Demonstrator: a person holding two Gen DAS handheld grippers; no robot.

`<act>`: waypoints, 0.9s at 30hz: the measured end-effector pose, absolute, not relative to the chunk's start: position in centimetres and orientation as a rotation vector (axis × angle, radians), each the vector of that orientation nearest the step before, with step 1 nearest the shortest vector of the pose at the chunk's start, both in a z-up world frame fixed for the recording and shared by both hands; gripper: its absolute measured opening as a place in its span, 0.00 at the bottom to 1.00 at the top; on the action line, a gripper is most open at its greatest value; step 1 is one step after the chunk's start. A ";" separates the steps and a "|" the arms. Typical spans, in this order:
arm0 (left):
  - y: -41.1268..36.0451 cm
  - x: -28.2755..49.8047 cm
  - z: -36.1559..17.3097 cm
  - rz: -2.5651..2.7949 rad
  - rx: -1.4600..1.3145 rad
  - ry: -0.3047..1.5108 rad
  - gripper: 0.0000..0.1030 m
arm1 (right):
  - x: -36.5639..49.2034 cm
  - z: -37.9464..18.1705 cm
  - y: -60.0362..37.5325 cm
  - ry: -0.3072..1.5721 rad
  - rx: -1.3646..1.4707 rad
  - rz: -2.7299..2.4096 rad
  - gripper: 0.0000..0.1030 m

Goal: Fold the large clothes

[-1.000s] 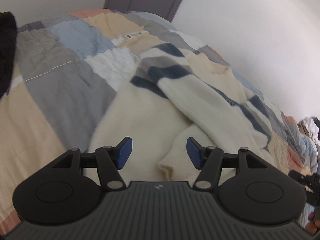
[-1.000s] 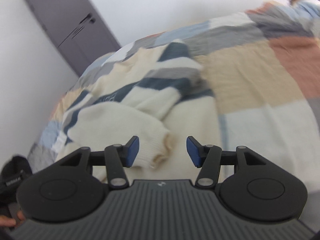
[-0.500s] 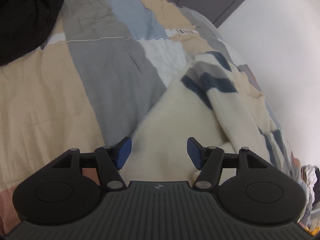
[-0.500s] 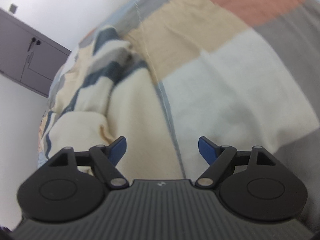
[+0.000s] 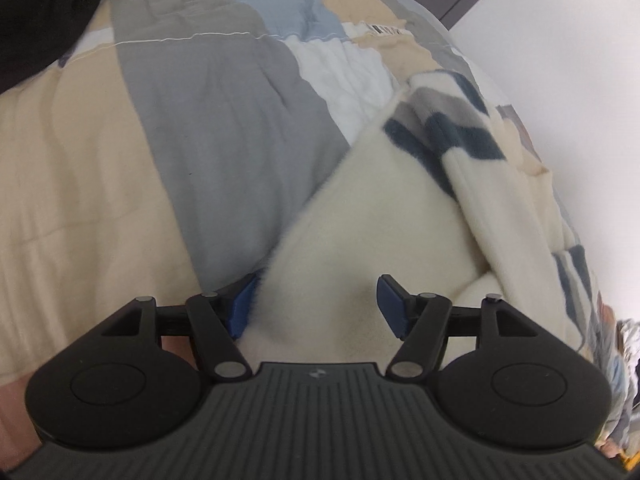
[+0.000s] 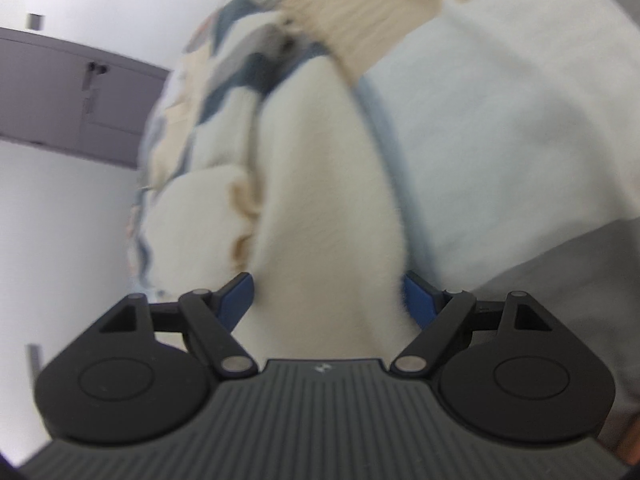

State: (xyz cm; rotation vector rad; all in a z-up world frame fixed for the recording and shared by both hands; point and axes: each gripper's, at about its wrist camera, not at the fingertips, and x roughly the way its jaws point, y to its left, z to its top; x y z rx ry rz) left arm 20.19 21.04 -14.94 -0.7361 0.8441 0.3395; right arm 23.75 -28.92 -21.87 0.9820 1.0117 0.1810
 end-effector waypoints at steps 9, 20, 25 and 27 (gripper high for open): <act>19.7 20.7 -15.3 0.254 -0.672 0.864 0.68 | 24.1 -22.1 -27.6 1.052 0.873 0.156 0.77; 18.4 20.9 -15.2 0.312 -0.601 0.840 0.40 | 25.4 -20.7 -25.4 0.940 0.785 0.341 0.26; 18.9 19.8 -13.8 0.232 -0.683 0.773 0.14 | 24.7 -18.7 -26.7 0.810 0.857 0.424 0.21; 19.0 19.2 -12.8 0.188 -0.721 0.730 0.13 | 24.2 -17.8 -27.6 0.760 0.897 0.458 0.21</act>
